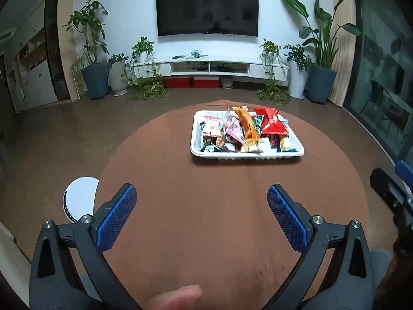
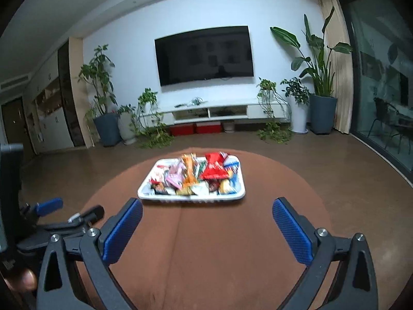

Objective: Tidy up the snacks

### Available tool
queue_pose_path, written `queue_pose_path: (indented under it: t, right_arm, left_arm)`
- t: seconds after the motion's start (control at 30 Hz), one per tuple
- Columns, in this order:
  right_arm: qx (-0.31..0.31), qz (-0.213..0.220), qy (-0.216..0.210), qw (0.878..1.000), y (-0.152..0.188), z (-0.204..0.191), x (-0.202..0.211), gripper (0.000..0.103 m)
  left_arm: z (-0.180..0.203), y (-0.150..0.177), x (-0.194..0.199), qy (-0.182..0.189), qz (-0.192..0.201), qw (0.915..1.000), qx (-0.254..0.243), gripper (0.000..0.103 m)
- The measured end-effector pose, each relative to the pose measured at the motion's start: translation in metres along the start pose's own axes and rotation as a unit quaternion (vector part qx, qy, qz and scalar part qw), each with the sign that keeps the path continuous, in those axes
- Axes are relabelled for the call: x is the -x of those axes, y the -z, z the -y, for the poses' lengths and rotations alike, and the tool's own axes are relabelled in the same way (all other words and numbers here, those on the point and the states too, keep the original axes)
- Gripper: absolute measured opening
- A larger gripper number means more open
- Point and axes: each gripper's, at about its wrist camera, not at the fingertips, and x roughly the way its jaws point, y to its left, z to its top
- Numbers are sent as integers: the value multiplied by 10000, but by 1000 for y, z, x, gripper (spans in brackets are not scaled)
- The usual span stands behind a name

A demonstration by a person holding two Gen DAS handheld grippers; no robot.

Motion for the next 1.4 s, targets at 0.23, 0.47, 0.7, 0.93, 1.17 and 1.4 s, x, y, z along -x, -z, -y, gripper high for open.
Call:
queue_pose_path:
  t: [0.23,0.47,0.7,0.93,1.17,1.4]
  right_arm:
    - [-124,-302,158,9993,15,4,6,103]
    - [-6,-369,163,9992,23,-5,11,103]
    - [63,-446,150,9989,27,-10,9,103]
    - [63,-494,154,9986,29,-9,9,103]
    - [68,-538,151,9984,33,-8,7,103]
    - [66,-543,146,9984,34,-7,7,103]
  left_arm:
    - [-1,8,19,56,-36,10000,-48,103]
    - [0,17,26,119,-107,9999,-48,103]
    - [-2,18,20,103,-159,9998,-10,103]
    - [-5,18,18,108,-201,9997,-20,103]
    - [-4,17,14,115,-234,9997,-41,103]
    - [-5,18,14,114,-232,9997,-43,103]
